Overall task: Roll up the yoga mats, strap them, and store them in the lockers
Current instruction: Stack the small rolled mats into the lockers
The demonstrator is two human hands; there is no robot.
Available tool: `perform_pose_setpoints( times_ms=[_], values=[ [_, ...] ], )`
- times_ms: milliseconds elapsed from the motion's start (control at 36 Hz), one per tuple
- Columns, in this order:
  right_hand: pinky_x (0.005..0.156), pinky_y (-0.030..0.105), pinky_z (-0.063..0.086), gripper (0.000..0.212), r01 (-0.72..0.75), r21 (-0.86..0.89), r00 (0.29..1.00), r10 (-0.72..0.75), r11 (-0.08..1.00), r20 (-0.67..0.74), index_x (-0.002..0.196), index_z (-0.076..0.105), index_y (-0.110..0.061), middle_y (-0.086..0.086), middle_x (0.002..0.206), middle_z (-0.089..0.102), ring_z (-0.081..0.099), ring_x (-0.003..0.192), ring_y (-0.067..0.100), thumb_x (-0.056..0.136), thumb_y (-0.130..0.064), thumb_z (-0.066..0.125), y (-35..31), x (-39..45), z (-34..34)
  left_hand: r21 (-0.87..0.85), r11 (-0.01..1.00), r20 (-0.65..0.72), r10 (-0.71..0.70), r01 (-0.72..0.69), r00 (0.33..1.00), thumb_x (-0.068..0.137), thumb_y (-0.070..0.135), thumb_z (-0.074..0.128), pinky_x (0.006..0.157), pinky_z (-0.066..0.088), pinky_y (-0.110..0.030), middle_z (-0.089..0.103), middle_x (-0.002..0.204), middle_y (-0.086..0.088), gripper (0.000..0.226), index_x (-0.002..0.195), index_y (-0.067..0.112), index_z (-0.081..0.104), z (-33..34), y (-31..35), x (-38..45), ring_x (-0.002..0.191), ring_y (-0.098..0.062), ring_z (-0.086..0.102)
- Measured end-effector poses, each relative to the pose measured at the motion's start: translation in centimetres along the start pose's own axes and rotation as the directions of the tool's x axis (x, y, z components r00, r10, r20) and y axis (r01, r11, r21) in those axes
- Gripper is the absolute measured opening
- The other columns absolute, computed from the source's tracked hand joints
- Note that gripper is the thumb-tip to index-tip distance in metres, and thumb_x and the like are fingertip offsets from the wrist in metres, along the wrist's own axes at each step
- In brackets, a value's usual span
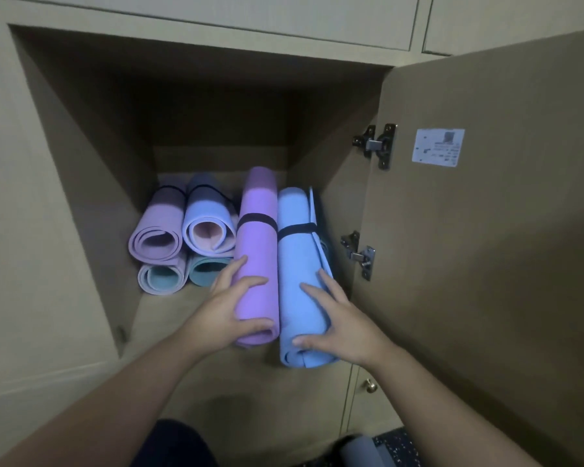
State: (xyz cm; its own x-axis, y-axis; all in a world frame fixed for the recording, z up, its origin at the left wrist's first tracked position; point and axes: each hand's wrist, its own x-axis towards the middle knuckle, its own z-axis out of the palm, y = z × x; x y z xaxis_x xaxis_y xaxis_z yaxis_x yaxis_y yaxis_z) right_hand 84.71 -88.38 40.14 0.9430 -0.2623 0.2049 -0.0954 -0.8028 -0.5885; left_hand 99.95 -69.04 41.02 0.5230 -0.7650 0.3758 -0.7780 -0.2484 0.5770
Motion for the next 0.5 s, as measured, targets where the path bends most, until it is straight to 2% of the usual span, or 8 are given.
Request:
perform_pose_setpoints(
  times_ms=[83,139,194,250,333,389,417,500],
  values=[
    [0.113,0.035,0.033,0.106,0.021,-0.078,1.0,-0.019,0.997,0.019,0.147,0.02,-0.054,-0.037,0.152,-0.016,0.01,0.145,-0.001,0.057,-0.076,0.07,0.5,-1.0,0.1,-0.014,1.0,-0.072,-0.004,0.003,0.997,0.045,0.089,0.058,0.114,0.016,-0.026,0.01,0.147,0.023,0.082,0.118,0.052,0.045,0.4,0.6,0.3,0.138,0.003,0.009],
    [0.113,0.029,0.031,0.096,0.034,-0.077,0.999,-0.035,0.996,-0.013,0.146,0.026,-0.052,-0.032,0.156,-0.01,0.011,0.145,-0.001,0.064,-0.07,0.073,0.7,-1.4,0.2,-0.002,1.0,-0.101,-0.007,0.007,0.995,0.047,0.085,0.058,0.109,0.032,-0.036,0.012,0.145,0.024,0.079,0.117,0.05,0.047,0.7,0.9,0.7,0.139,-0.001,0.012],
    [0.11,0.02,0.028,0.08,0.048,-0.058,0.997,-0.051,0.997,-0.063,0.143,0.036,-0.048,-0.025,0.158,-0.001,0.014,0.143,0.0,0.073,-0.061,0.073,0.8,-1.7,-0.1,0.011,1.0,-0.14,-0.012,0.013,0.99,0.05,0.082,0.058,0.093,0.047,-0.042,0.015,0.142,0.027,0.074,0.116,0.051,0.047,0.9,1.3,1.1,0.138,-0.004,0.016],
    [0.11,0.018,0.024,0.067,0.081,-0.069,0.991,-0.088,0.994,-0.103,0.14,0.046,-0.042,-0.021,0.159,0.007,0.016,0.143,0.001,0.079,-0.055,0.071,0.8,-1.7,-0.3,0.005,1.0,-0.218,-0.002,0.003,0.976,0.055,0.077,0.063,0.093,0.042,-0.032,0.019,0.14,0.025,0.073,0.119,0.045,0.05,1.2,1.7,1.6,0.138,-0.006,0.02],
    [0.111,0.02,0.027,0.054,0.105,-0.067,0.972,-0.117,0.992,-0.203,0.134,0.056,-0.032,-0.016,0.154,0.021,0.023,0.14,0.002,0.083,-0.045,0.071,0.5,-1.1,-0.8,0.012,1.0,-0.351,-0.015,0.021,0.936,0.073,0.046,0.077,0.09,0.039,-0.029,0.026,0.131,0.017,0.059,0.124,0.024,0.057,1.4,2.7,2.3,0.135,-0.012,0.026],
    [0.104,0.014,0.028,0.051,0.1,-0.046,0.951,-0.109,0.994,-0.29,0.13,0.058,-0.025,-0.014,0.146,0.027,0.031,0.134,0.002,0.083,-0.039,0.074,0.0,-0.5,-1.3,0.084,0.996,-0.42,0.041,-0.007,0.907,0.075,0.053,0.07,0.085,0.042,-0.034,0.034,0.122,0.01,0.055,0.116,0.019,0.06,1.2,3.3,3.0,0.125,-0.014,0.032],
    [0.101,0.01,0.026,0.051,0.099,-0.032,0.942,-0.104,0.995,-0.32,0.129,0.058,-0.023,-0.014,0.143,0.029,0.033,0.131,0.001,0.083,-0.036,0.075,-0.3,-0.1,-1.6,0.126,0.992,-0.443,0.081,-0.027,0.893,0.074,0.061,0.062,0.088,0.041,-0.033,0.038,0.117,0.008,0.057,0.111,0.018,0.062,1.0,3.5,3.4,0.118,-0.014,0.035],
    [0.096,-0.001,0.02,0.05,0.129,-0.018,0.917,-0.126,0.991,-0.377,0.127,0.057,-0.017,-0.018,0.133,0.03,0.036,0.125,0.0,0.082,-0.031,0.076,-1.6,1.1,-2.7,0.196,0.979,-0.485,0.14,-0.048,0.864,0.074,0.066,0.047,0.088,0.036,-0.032,0.042,0.103,0.011,0.055,0.098,0.019,0.065,0.3,3.7,4.7,0.102,-0.014,0.037]
  ],
)
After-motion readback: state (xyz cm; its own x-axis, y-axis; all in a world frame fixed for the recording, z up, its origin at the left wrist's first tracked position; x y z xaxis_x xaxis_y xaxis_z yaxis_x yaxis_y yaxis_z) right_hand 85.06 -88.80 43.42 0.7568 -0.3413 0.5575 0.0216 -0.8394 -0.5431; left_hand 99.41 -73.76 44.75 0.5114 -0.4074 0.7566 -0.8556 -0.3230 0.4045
